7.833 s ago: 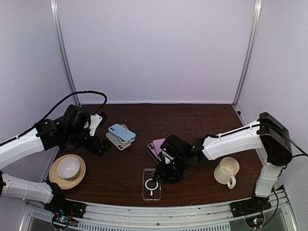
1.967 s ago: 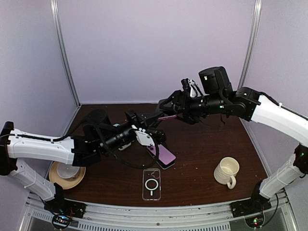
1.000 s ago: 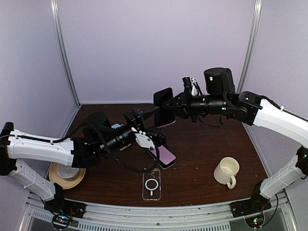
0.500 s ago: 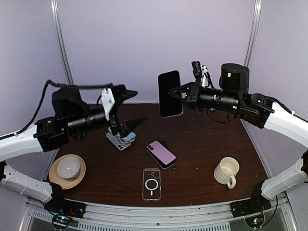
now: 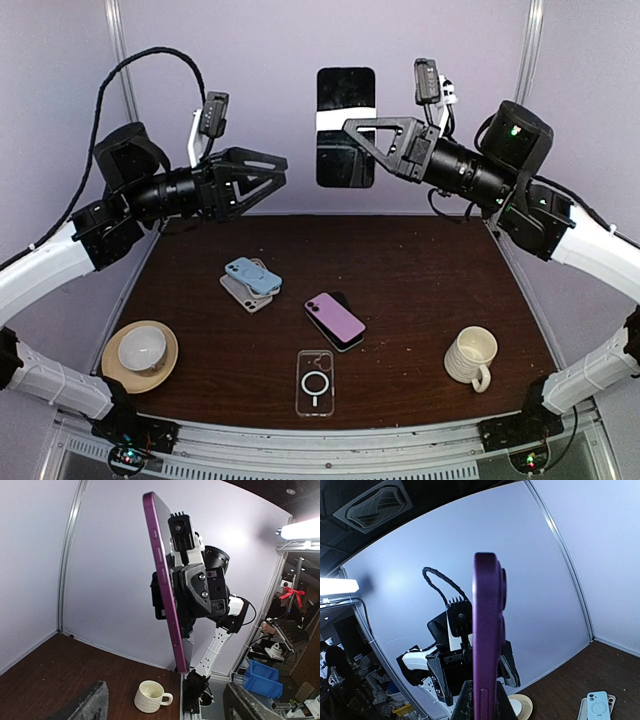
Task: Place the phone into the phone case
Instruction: Pass from the right arm to the left
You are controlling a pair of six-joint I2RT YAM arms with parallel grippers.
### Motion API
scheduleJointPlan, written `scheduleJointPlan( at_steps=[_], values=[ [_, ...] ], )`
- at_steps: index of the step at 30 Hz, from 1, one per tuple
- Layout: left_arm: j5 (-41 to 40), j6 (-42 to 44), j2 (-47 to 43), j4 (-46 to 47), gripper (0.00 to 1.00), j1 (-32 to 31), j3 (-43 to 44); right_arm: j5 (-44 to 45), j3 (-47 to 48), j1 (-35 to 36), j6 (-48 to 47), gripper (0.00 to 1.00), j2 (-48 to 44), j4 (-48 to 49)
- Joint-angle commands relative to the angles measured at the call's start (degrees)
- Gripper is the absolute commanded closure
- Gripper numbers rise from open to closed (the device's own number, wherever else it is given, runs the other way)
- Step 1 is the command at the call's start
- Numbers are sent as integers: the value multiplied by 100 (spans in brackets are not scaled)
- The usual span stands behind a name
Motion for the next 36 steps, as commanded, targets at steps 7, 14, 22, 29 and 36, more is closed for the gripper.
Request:
scheduleJointPlan(
  at_steps=[7, 14, 22, 29, 36],
  values=[
    [152, -17, 408, 389, 33, -372, 395, -289, 270, 108, -166, 100, 309, 816],
    [77, 85, 617, 657, 72, -513, 368, -271, 231, 139, -123, 100, 341, 849],
    [51, 82, 659, 1208, 73, -555, 266, -230, 89, 152, 22, 100, 404, 1020],
    [76, 185, 652, 1109, 100, -569, 208, 29, 184, 152, -95, 100, 410, 453],
    [-2016, 1476, 437, 316, 100, -776, -55, 2535, 66, 185, -494, 9, 152, -1400]
  ],
)
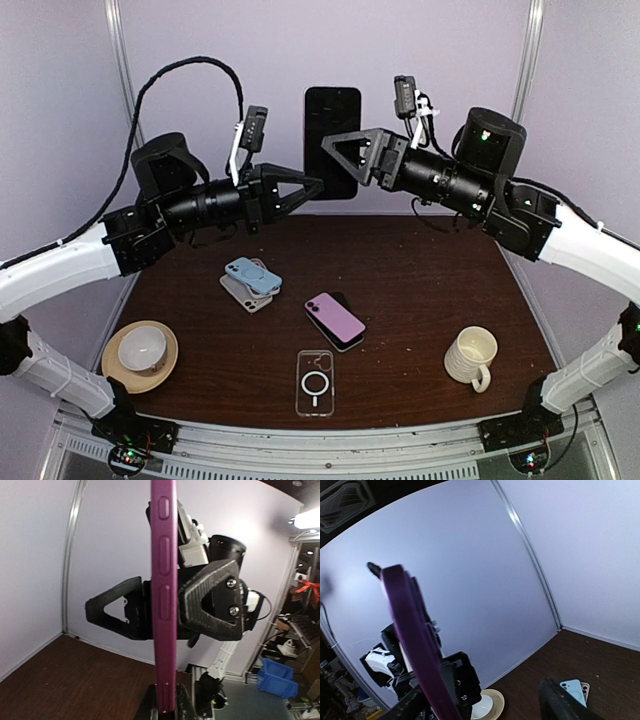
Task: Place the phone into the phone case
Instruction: Pass from the right arm to the left, then pass from the left arm to the right
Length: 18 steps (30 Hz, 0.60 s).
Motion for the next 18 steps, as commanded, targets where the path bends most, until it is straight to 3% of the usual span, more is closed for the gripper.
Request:
scheduleJointPlan(
  at_steps=[1, 8, 18],
  values=[
    [-1796, 1273, -286, -143, 100, -215, -263, 1852, -95, 49, -191, 2, -210, -1196],
    [-4154, 1705, -310, -46, 100, -661, -653, 2967, 57, 484, -679, 1, 35, -1688],
    [-4506, 1686, -83, -281, 100, -720, -576, 3099, 869, 634, -900, 1, 904, -1687]
  ],
)
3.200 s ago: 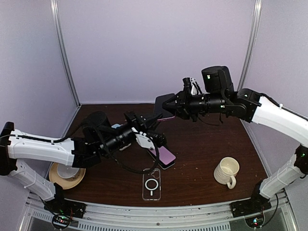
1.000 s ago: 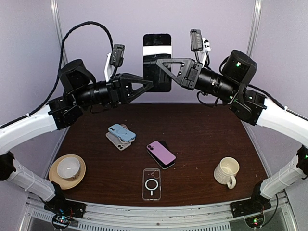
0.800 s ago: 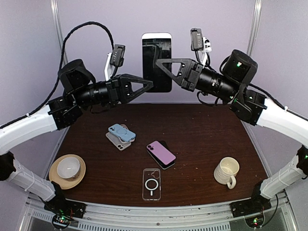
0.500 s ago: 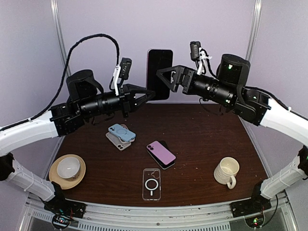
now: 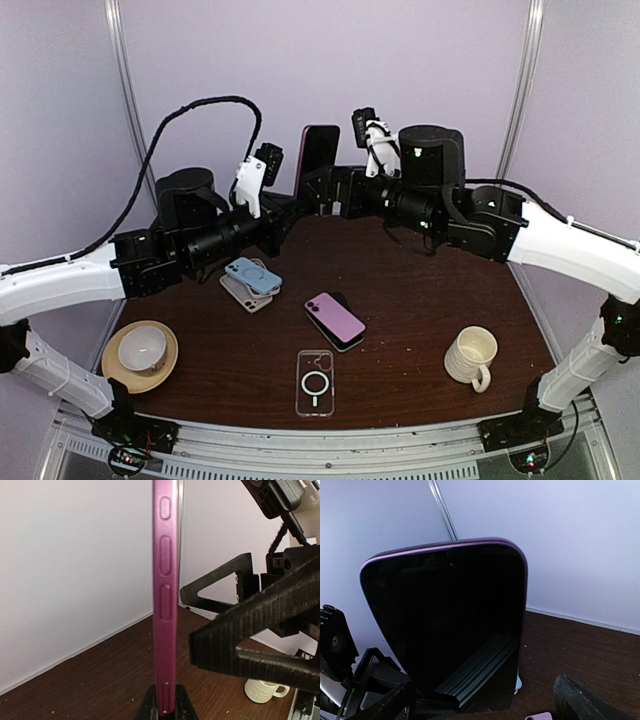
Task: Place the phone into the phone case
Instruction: Pass from the left arm to the right
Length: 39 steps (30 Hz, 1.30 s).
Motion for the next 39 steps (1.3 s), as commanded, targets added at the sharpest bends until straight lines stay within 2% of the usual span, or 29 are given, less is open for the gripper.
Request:
scheduleJointPlan(
  at_steps=[1, 10, 14, 21, 30, 36, 39],
  values=[
    [-265, 108, 38, 350, 100, -11, 123, 191, 334, 18, -158, 1, 253, 39],
    [-222, 65, 98, 379, 100, -19, 126, 492, 569, 18, -129, 1, 448, 137],
    [-252, 29, 72, 415, 100, -13, 102, 121, 594, 9, -229, 1, 463, 295],
    [-231, 49, 61, 434, 100, -16, 104, 299, 627, 1, -105, 1, 513, 255],
    [-12, -38, 14, 548, 100, -14, 37, 120, 633, -53, 19, 1, 554, 210],
    [64, -117, 7, 557, 100, -12, -3, 80, 586, -53, -6, 22, 535, 317],
    [89, -198, 25, 535, 100, -16, -28, 61, 590, -53, -16, 29, 533, 365]
  ],
)
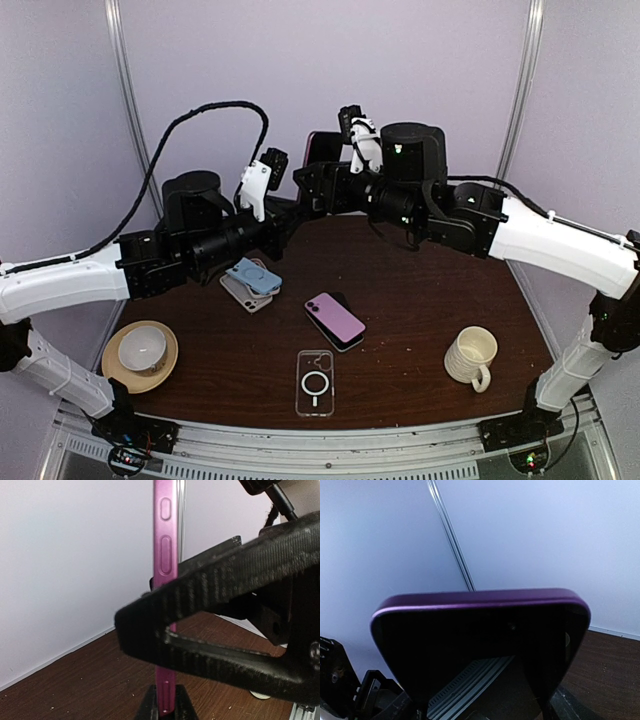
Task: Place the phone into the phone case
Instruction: Pass from the left arm to the right
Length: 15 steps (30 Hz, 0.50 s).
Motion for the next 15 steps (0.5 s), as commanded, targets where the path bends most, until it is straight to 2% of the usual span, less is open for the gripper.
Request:
scheduleJointPlan(
  at_steps=[1, 4, 6, 8, 9, 10, 15],
  values=[
    [124, -187, -95, 589, 100, -15, -15, -6, 135, -18, 16, 33, -28, 209],
    [143, -254, -68, 522, 100, -11, -15, 15, 90, -18, 34, 42, -59, 236],
    [143, -301, -55, 415, 96, -17, -15, 54, 9, -18, 41, 43, -113, 279],
    [143, -326, -87, 243, 64, -10, -46, 111, -121, -18, 43, 47, -193, 297],
    [142, -329, -117, 166, 51, -15, -101, 137, -203, -18, 38, 50, -246, 290],
    [149, -328, -167, 85, 43, -11, -162, 165, -313, -18, 41, 53, -294, 274],
    [254, -316, -546, -503, 26, -5, -597, 217, -1019, -18, 156, 70, -671, 120]
  ],
)
